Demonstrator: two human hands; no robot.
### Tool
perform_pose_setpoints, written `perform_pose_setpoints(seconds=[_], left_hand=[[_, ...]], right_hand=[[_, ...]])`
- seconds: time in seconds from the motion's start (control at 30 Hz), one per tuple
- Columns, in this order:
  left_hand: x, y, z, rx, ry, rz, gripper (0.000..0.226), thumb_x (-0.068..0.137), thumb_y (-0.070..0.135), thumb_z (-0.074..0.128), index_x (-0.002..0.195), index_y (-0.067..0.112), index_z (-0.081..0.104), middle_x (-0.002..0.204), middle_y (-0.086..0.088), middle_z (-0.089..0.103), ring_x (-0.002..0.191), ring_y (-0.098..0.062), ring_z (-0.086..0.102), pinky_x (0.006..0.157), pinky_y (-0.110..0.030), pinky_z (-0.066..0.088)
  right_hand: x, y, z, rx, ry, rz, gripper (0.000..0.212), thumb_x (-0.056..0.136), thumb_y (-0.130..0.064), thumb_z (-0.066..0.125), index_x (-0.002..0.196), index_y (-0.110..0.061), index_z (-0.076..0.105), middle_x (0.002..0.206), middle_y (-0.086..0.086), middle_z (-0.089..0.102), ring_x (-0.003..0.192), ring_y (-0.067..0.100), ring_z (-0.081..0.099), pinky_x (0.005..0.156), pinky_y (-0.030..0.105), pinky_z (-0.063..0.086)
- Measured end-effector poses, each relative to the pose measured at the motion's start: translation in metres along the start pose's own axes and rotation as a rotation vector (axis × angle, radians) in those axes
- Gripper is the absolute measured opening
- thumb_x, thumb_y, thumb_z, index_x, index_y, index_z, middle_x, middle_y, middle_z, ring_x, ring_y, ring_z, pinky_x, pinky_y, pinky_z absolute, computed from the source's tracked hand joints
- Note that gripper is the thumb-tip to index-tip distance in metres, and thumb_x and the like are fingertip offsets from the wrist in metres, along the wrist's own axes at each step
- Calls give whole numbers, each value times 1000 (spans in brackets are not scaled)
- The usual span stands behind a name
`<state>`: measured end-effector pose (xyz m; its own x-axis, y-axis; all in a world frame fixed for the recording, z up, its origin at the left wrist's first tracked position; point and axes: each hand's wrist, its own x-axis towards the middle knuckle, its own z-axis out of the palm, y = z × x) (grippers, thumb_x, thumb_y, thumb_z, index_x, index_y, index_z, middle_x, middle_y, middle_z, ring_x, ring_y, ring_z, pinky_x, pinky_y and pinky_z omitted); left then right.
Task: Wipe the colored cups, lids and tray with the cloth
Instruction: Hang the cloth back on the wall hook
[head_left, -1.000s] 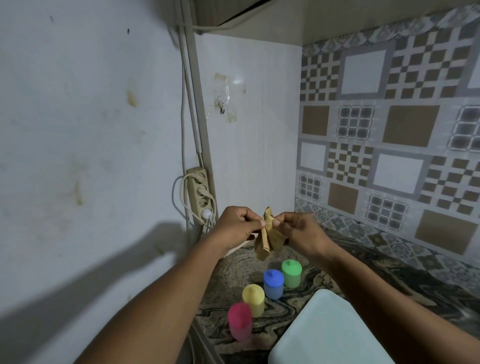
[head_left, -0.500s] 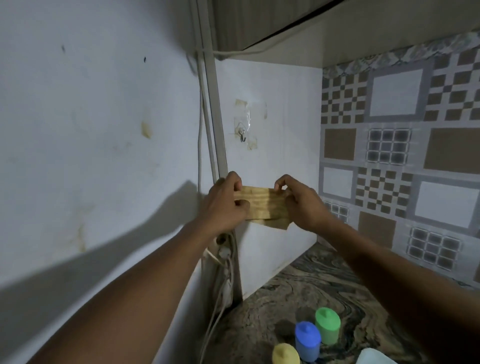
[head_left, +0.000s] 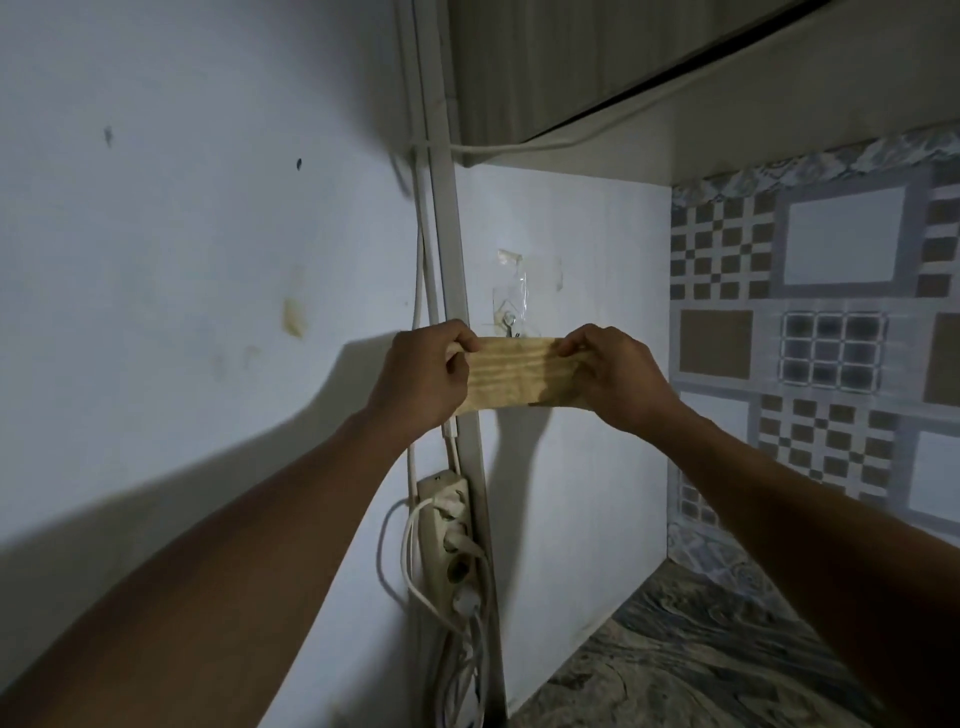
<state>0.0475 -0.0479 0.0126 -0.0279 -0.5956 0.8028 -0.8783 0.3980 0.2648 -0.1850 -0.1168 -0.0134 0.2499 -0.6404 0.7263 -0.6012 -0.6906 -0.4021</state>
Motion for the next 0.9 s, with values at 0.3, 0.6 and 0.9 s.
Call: perform_pose_setpoints(seconds=[0.3,0.6,0.9], left_hand=[[32,-15,-14,235,83,196,23,90,13,57,107,16,73,97,-4,70,85,-26,66,78,-41,55],[0,-15,16,180,-33,156,16,83,21,60,90,14,73,82,-2,70,74,-23,65,68,-38,55],[-38,-1,52,-8,-180,7,14,87,28,61,92,22,73,73,8,69,66,-10,64,65,-33,58]], right_hand=[[49,-11,3,6,96,-121,40,91,-5,46,114,-22,73,100,6,49,89,17,49,77,22,38],[40,-9,48,290,68,112,36,81,5,45,99,-8,73,94,5,74,86,21,65,79,15,50],[31,-18,53,459,39,293,24,80,-13,54,82,-21,76,77,-3,74,76,20,68,68,31,54]])
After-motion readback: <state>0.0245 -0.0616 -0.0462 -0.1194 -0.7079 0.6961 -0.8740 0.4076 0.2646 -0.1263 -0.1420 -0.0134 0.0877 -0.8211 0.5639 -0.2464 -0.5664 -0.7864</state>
